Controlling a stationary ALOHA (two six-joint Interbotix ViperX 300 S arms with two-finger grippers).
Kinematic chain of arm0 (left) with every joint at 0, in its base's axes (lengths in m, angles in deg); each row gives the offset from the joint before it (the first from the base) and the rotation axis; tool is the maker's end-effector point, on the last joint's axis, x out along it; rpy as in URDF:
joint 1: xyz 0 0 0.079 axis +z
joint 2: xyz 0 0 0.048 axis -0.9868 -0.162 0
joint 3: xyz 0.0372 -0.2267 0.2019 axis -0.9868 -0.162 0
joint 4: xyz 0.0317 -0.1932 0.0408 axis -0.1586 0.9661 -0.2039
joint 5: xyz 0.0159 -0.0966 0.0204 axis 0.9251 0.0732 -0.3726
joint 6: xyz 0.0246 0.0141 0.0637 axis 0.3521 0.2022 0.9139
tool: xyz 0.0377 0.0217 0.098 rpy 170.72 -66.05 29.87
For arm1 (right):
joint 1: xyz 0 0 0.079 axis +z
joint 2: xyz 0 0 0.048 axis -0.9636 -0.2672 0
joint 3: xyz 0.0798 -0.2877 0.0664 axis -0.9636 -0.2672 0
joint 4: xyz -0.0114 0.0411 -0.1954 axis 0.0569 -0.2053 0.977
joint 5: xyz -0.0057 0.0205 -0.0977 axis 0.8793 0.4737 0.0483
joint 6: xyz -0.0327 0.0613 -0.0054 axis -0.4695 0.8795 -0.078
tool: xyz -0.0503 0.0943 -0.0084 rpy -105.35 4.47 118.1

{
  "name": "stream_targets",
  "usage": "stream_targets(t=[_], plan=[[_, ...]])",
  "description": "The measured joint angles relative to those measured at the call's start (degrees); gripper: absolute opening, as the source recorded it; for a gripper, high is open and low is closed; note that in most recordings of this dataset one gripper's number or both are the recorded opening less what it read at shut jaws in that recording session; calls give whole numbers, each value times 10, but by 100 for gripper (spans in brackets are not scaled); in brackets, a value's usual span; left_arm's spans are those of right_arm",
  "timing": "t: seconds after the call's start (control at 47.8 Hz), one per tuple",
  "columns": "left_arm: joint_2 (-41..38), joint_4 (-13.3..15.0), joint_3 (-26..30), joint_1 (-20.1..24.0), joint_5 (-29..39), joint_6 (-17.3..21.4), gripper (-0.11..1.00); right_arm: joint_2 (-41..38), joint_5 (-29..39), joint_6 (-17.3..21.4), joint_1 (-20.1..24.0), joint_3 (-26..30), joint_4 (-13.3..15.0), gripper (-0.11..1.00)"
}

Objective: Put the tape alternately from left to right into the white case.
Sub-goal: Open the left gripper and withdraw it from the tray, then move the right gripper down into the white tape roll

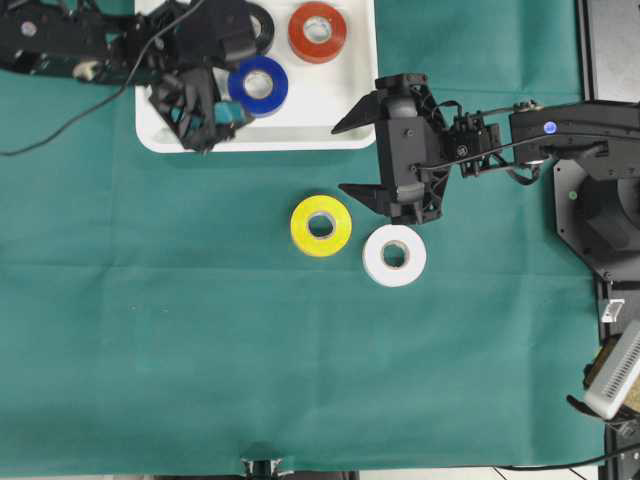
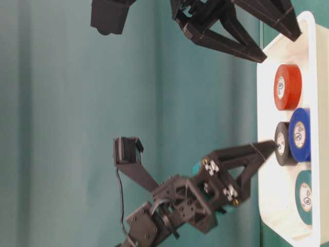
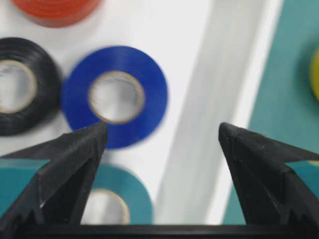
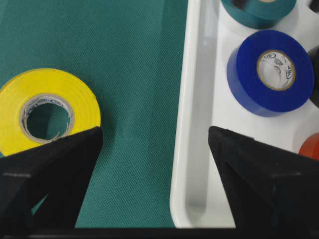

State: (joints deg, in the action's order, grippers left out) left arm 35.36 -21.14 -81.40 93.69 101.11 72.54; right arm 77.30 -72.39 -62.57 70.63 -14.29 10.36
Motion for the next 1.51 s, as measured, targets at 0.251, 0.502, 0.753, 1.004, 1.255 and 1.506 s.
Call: stream_targets(t=[0.251, 0.502, 0.753, 1.004, 1.255, 1.506], plan=[[37, 0, -33, -36, 0, -1, 100, 0, 0, 0, 0, -1, -1, 78], [71, 1, -65, -79, 0, -1, 100, 0, 0, 0, 0, -1, 0, 78], [88, 0, -81, -113, -1, -2, 100, 0, 0, 0, 0, -1, -1, 78], [87, 0, -81, -113, -4, -2, 100, 0, 0, 0, 3, -4, 0, 78], [88, 0, -81, -113, -5, -2, 100, 22, 0, -1, 19, -35, 0, 78], [87, 0, -81, -113, -6, -2, 100, 72, -1, -1, 41, -72, 0, 78]])
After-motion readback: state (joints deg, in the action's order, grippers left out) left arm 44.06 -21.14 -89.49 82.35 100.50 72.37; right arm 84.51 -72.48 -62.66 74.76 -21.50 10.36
